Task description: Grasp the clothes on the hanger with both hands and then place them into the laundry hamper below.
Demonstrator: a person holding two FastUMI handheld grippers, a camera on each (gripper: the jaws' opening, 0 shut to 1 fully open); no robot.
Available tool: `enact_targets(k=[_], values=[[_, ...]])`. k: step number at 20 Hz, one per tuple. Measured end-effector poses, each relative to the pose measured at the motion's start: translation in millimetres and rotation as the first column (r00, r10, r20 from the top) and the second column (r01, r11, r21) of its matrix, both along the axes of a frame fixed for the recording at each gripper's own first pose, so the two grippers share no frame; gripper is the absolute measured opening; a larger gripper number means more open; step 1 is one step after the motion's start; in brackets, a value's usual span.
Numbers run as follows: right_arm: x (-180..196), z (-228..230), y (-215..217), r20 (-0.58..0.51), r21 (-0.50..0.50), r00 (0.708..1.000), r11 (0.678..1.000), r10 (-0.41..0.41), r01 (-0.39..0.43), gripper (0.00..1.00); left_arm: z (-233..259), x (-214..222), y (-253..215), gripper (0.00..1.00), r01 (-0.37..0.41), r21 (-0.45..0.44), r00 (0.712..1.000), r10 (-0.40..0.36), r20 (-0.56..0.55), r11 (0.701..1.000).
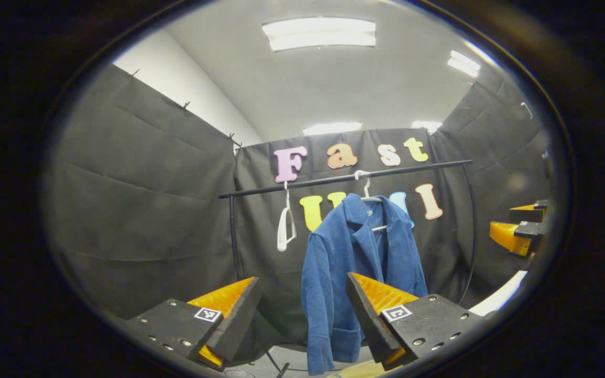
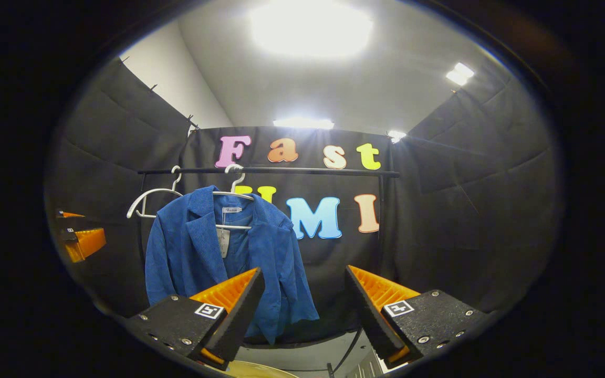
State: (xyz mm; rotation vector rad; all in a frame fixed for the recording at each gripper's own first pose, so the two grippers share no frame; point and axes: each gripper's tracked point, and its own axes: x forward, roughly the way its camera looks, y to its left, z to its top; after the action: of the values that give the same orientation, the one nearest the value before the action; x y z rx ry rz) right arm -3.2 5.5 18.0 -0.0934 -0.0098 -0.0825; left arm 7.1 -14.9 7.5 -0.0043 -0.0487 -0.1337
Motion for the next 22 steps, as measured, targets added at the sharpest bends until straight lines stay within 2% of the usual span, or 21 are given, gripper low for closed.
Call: enact_targets(k=[4, 7, 13, 22], values=[[13, 12, 2, 0.007, -0.008, 1.0, 1.0, 0.005, -0.005, 0.94, 8, 21, -15, 0.93, 0.042, -0.012, 0.999, -0.042, 0.012, 0.999], [31, 11, 2, 0.013, -0.002, 1.0, 1.0, 0.016, -0.016, 0.95, 8, 43, -48, 0.93, 0.065, -0.023, 0.998, -0.065, 0.001, 0.998], [84, 17, 14, 0.025, 0.024, 0.994, 0.994, 0.106, -0.107, 0.94, 11, 79, -85, 0.93, 0.055, 0.004, 0.998, -0.055, -0.008, 0.998], [175, 18, 35, 0.033, 0.035, 0.982, 0.981, 0.188, -0.19, 0.94, 2, 137, -124, 0.93, 0.028, 0.039, 0.999, -0.027, -0.042, 0.999]])
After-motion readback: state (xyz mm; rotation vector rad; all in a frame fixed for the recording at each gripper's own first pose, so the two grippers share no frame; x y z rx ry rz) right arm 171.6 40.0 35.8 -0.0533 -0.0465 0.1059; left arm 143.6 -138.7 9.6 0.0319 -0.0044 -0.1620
